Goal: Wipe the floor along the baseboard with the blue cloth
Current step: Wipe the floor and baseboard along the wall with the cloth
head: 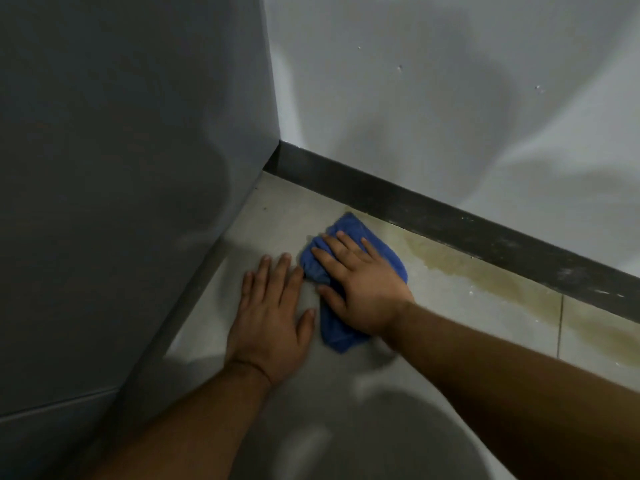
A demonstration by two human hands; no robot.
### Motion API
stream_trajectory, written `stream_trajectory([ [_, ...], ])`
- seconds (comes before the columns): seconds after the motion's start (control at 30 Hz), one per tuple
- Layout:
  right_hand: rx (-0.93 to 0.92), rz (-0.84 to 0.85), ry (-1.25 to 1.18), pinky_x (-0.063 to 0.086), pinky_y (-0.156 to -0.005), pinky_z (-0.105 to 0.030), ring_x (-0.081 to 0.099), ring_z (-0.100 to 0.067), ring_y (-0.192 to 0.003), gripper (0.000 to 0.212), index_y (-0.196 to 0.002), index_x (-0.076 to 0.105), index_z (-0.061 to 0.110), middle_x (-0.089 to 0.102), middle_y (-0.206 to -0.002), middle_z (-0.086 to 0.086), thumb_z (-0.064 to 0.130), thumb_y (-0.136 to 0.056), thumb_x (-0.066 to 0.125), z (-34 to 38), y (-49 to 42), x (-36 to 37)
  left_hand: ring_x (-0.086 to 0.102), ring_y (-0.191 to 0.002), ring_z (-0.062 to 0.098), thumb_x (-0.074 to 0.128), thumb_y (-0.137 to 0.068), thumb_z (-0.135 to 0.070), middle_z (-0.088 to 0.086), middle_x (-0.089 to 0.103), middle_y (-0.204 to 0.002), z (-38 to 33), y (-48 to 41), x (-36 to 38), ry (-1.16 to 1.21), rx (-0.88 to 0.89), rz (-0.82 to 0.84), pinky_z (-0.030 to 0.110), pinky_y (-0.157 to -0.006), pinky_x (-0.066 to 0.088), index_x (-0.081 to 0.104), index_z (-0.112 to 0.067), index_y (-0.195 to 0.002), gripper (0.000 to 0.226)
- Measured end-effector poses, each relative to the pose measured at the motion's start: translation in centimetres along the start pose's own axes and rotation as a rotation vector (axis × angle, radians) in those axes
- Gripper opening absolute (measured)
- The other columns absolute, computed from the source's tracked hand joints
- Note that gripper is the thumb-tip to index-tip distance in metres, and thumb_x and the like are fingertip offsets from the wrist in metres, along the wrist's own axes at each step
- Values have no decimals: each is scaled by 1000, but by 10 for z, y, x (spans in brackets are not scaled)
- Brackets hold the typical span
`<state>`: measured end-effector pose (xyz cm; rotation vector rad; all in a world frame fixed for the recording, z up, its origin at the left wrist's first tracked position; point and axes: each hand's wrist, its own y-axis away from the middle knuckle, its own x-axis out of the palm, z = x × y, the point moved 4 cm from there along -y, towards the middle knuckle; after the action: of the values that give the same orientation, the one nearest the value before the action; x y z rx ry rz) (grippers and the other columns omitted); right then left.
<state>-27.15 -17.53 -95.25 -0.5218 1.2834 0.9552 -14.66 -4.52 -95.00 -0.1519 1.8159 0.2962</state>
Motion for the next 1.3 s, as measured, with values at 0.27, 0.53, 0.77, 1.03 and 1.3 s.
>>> stream_trajectory([
  [0.27, 121, -84, -23, 8, -126, -44, 9, -17, -156, 60, -161, 16, 32, 13, -170, 5, 51, -105, 24, -34, -24, -16, 17, -157, 34, 39, -95, -55, 11, 25, -169, 0, -3, 2, -22, 21, -5, 58, -125, 21, 34, -17, -157, 73],
  [0.53, 133, -31, -90, 10, -126, -46, 4, -18, -156, 60, -160, 15, 31, 12, -170, 2, 35, -103, 33, -10, 11, 2, 15, -157, 36, 35, -97, -56, 14, 21, -170, 0, -4, 5, -87, 25, 13, 59, -124, 22, 30, -17, -159, 74],
  [0.77, 141, -22, -1, 6, -126, -47, 5, -17, -156, 63, -160, 12, 39, 10, -170, 7, 61, -102, 19, -42, -10, -16, 14, -157, 38, 32, -94, -50, 16, 20, -169, -11, -4, 1, -94, 0, 44, 62, -124, 18, 33, -15, -158, 73],
  [1.03, 408, -84, -21, -2, -125, -46, -9, -20, -156, 66, -160, 5, 38, 0, -170, 3, 65, -100, 9, -25, 65, 8, 8, -159, 29, 39, -93, -52, 12, 18, -171, -56, -5, 6, 91, 161, 55, 54, -128, 9, 29, -12, -158, 77],
  [1.3, 172, -7, 45, -2, -125, -47, 1, -20, -156, 66, -160, 7, 40, 6, -170, 5, 67, -100, 17, -53, 26, -7, -16, -158, 20, 26, -85, -79, 2, -6, -173, -52, -7, 15, 75, 161, 109, 48, -128, -5, 5, -19, -163, 101],
])
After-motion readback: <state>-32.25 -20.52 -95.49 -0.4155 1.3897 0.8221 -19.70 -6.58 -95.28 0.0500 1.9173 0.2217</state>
